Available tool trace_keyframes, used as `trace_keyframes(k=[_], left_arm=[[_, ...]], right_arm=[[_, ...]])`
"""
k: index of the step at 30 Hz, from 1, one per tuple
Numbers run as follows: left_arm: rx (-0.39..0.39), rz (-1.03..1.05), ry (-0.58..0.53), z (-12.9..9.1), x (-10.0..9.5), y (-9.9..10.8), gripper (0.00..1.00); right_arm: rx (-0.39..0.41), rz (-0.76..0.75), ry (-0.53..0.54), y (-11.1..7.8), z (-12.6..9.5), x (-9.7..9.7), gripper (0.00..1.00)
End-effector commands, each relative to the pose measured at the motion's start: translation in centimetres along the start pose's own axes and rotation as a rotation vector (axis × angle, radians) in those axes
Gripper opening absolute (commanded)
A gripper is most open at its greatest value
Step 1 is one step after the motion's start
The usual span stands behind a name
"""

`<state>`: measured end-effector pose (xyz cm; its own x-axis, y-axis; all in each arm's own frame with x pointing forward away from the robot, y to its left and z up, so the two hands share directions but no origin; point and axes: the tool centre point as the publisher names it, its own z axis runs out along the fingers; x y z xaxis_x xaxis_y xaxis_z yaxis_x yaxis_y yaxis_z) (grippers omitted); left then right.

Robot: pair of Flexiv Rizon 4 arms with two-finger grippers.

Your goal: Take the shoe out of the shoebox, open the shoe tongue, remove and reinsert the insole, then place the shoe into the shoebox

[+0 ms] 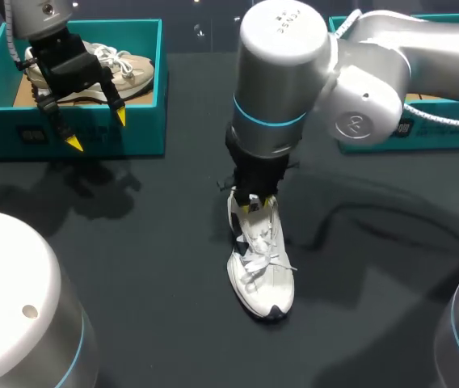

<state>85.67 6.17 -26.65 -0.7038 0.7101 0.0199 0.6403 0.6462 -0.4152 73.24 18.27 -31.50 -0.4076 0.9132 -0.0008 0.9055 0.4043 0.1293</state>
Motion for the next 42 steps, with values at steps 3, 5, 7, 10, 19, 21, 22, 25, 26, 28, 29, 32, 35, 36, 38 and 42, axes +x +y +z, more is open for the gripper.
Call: trace_keyframes(k=[3,5,7,10,19,21,22,25,26,28,29,32,35,36,38,42], left_arm=[[-0.002,0.000,0.001,0.0,0.0,0.0,1.00],[-0.002,0.000,0.001,0.0,0.0,0.0,1.00],[-0.002,0.000,0.001,0.0,0.0,0.0,1.00],[-0.002,0.000,0.001,0.0,0.0,0.0,1.00],[-0.002,0.000,0.001,0.0,0.0,0.0,1.00],[-0.002,0.000,0.001,0.0,0.0,0.0,1.00],[-0.002,0.000,0.001,0.0,0.0,0.0,1.00],[-0.002,0.000,0.001,0.0,0.0,0.0,1.00],[-0.002,0.000,0.001,0.0,0.0,0.0,1.00],[-0.002,0.000,0.001,0.0,0.0,0.0,1.00],[-0.002,0.000,0.001,0.0,0.0,0.0,1.00],[-0.002,0.000,0.001,0.0,0.0,0.0,1.00],[-0.002,0.000,0.001,0.0,0.0,0.0,1.00],[-0.002,0.000,0.001,0.0,0.0,0.0,1.00],[-0.002,0.000,0.001,0.0,0.0,0.0,1.00],[-0.002,0.000,0.001,0.0,0.0,0.0,1.00]], right_arm=[[-0.036,-0.239,0.004,0.5,-4.2,-0.9,0.44],[-0.059,-0.338,0.020,0.9,-4.7,-1.4,0.46],[-0.084,-0.417,0.041,1.4,-5.2,-2.0,0.61],[-0.088,-0.651,0.117,2.3,-5.9,-2.4,1.00],[-0.065,-0.754,0.151,2.5,-5.9,-2.4,1.00],[-0.065,-0.754,0.151,2.5,-5.9,-2.4,1.00],[-0.065,-0.754,0.151,2.5,-5.9,-2.4,1.00],[-0.010,-0.827,0.114,3.6,-5.1,-1.3,1.00],[0.000,-0.853,0.098,3.8,-5.1,-1.1,1.00],[0.006,-0.866,0.072,4.1,-5.0,-1.2,1.00],[0.011,-0.876,0.054,4.2,-5.1,-1.3,1.00],[-0.005,-0.911,0.037,4.8,-5.1,-1.6,1.00],[-0.017,-0.946,0.027,5.5,-4.8,-2.1,1.00],[-0.013,-0.967,0.017,5.8,-4.7,-2.3,1.00],[-0.017,-1.023,0.008,6.3,-4.1,-2.6,1.00],[-0.012,-1.080,0.017,7.0,-2.4,-3.5,1.00]])
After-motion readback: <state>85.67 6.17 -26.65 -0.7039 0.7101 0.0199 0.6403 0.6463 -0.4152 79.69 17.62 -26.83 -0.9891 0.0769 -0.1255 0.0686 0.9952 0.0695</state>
